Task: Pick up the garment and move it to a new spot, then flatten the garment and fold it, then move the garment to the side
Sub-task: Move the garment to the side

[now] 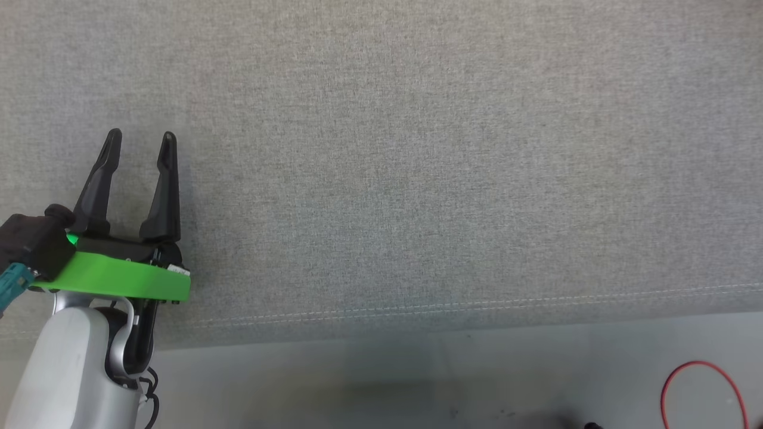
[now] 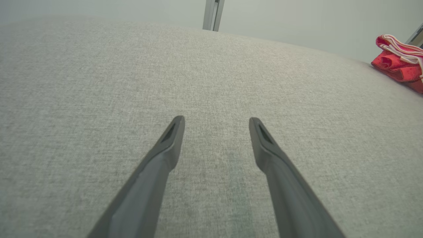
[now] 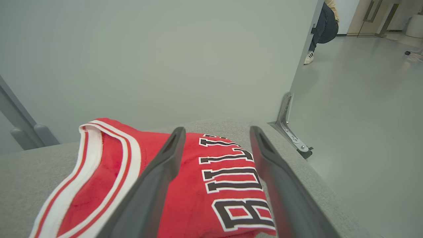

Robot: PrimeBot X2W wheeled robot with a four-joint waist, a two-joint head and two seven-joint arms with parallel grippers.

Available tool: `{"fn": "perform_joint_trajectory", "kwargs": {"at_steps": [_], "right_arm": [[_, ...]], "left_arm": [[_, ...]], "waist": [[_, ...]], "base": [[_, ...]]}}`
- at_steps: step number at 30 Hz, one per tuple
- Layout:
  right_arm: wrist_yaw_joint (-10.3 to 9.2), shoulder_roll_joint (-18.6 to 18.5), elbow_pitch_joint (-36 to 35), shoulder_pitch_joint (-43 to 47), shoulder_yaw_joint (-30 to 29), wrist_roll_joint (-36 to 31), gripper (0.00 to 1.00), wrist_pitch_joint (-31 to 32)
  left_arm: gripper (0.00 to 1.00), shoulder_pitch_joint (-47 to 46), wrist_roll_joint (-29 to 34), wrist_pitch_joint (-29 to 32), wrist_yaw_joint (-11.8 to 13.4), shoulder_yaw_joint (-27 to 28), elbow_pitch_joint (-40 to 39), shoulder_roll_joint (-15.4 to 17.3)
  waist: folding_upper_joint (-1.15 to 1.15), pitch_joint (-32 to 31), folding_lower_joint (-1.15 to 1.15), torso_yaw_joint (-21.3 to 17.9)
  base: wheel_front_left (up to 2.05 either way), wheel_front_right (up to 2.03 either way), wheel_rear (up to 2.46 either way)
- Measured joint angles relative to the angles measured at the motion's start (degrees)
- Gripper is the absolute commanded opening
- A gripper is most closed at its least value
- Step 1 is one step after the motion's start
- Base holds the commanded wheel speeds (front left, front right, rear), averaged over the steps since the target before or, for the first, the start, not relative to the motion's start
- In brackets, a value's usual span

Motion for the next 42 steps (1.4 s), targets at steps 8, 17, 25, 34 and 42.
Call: {"fn": "perform_joint_trajectory", "kwargs": {"at_steps": [8,17,25,34,42], "right_arm": [[1.83,2.93,-6.50,3.72,1.37,-2.21,1.00,-0.02],[1.21,5.76,-19.61,10.40,-3.22,-5.63,1.00,0.12],[0.97,9.28,-25.48,22.84,-4.63,-7.62,1.00,0.12],[0.23,12.74,-31.81,38.10,-6.28,-9.20,1.00,0.13],[-0.27,13.99,-36.21,49.03,-9.68,-10.98,1.00,0.13]], "left_arm": [[1.00,-0.54,0.01,0.00,0.00,0.89,0.04,-0.64],[1.00,-0.35,0.09,0.00,0.00,2.82,0.57,-0.74],[1.00,2.31,0.18,0.00,0.00,4.04,1.70,-1.43],[1.00,7.95,-1.20,0.01,0.00,4.43,3.44,-3.72],[1.00,12.35,-0.81,0.01,0.00,4.27,3.58,-4.26]], "waist": [[0.00,-5.72,0.00,-0.88],[0.00,-12.80,0.00,-2.40],[0.00,-18.48,0.00,-3.68],[0.00,-25.94,0.00,-5.03],[0.00,-31.46,0.00,-5.68]], "base": [[0.00,0.00,0.00],[0.00,0.00,0.00],[0.00,0.00,0.00],[0.00,0.00,0.00],[0.00,0.00,0.00]]}}
